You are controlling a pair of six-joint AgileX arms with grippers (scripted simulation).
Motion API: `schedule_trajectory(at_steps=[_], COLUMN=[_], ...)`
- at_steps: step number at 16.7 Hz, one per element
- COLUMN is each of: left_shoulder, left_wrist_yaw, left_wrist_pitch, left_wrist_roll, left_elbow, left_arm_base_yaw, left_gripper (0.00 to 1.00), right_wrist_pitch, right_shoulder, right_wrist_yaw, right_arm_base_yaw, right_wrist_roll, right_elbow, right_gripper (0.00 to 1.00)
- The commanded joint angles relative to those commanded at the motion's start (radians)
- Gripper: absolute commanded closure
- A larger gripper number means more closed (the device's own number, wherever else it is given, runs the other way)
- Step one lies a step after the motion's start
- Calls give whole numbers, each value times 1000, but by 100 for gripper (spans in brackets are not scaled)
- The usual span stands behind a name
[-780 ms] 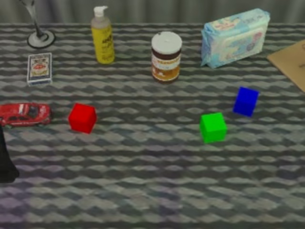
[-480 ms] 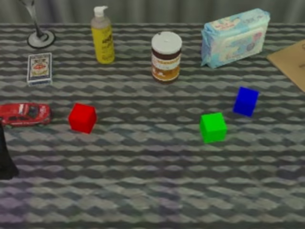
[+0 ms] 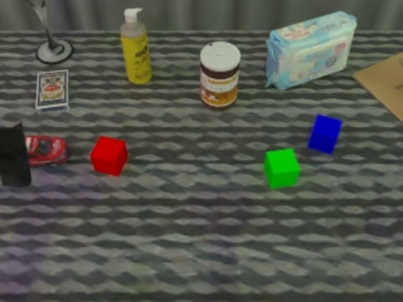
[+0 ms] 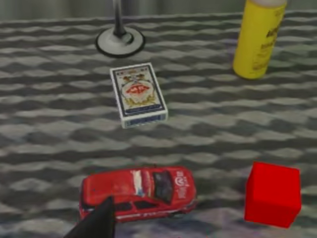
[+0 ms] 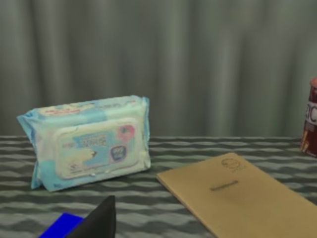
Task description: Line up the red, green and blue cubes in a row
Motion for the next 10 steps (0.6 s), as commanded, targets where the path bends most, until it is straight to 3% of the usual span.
schedule_trajectory(at_steps=[10], left_shoulder=[1078], left_wrist_yaw=[-9], left_wrist_pitch=[-582], left_wrist_roll=[15], left_elbow=[826], left_arm_base_yaw=[-125], left_gripper=[0], right_wrist_pitch=[0], right_shoulder=[0], right_wrist_yaw=[0], right_arm_base_yaw=[0], right_wrist_roll=[0], right_elbow=[0], right_gripper=[0])
